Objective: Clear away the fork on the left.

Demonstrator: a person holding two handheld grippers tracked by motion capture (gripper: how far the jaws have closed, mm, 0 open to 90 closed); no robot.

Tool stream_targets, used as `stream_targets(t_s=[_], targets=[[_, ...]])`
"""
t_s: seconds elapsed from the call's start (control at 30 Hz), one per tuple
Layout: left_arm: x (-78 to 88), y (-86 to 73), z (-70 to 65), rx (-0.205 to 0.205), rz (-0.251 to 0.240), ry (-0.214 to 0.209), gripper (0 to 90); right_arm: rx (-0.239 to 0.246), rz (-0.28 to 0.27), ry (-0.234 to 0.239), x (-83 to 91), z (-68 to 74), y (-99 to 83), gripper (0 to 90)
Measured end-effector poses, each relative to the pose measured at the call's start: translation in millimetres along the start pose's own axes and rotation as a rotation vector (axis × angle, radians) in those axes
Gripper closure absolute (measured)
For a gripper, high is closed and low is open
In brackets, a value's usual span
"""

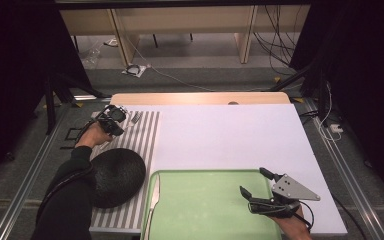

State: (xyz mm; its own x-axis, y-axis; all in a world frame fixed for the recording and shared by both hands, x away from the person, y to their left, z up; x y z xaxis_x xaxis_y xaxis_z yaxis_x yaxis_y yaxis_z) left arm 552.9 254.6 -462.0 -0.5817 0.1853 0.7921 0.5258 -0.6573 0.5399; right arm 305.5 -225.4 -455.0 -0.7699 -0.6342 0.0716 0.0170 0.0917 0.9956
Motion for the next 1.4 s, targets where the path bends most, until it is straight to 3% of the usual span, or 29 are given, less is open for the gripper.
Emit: stream_targets(t_s=[0.43, 0.53, 0.77, 1.13, 1.4], targets=[[14.3, 0.8, -0.9, 0.011, 0.008, 0.004, 84.4, -0.002, 0.002, -0.001, -0.2, 0.3, -0.2, 15.8], [21.2, 4.2, -1.9, 0.064, -0.011, 0.007, 84.4, -0.001, 0.001, -0.001, -0.3, 0.2, -0.2, 15.8], [35.8, 7.3, -8.3, 0.145, -0.022, -0.048, 84.4, 0.0, 0.003, -0.001, -0.2, 0.3, 0.0, 15.8], [50.3, 9.5, -29.1, 0.158, -0.034, -0.112, 84.4, -0.002, 0.004, -0.002, -0.4, 0.3, -0.3, 15.9], [62.1, 9.3, -47.0, 0.157, -0.074, -0.161, 84.4, -0.007, 0.003, -0.003, -0.6, 0.3, -0.4, 15.9]])
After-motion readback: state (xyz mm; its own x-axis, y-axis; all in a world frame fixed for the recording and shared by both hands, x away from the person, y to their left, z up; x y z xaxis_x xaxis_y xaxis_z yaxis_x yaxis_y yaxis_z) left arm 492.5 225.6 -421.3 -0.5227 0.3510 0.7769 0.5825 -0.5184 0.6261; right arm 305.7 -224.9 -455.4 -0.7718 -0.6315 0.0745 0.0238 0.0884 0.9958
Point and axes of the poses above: each handheld gripper's, and its own axes: x roughly backward along the jaws, y roughly out of its top, z roughly to its left, the point moved 3 cm from there along -x, roughly forward along the jaws, and after that the axes turned 15 degrees about -z, right-handed, at the moved point
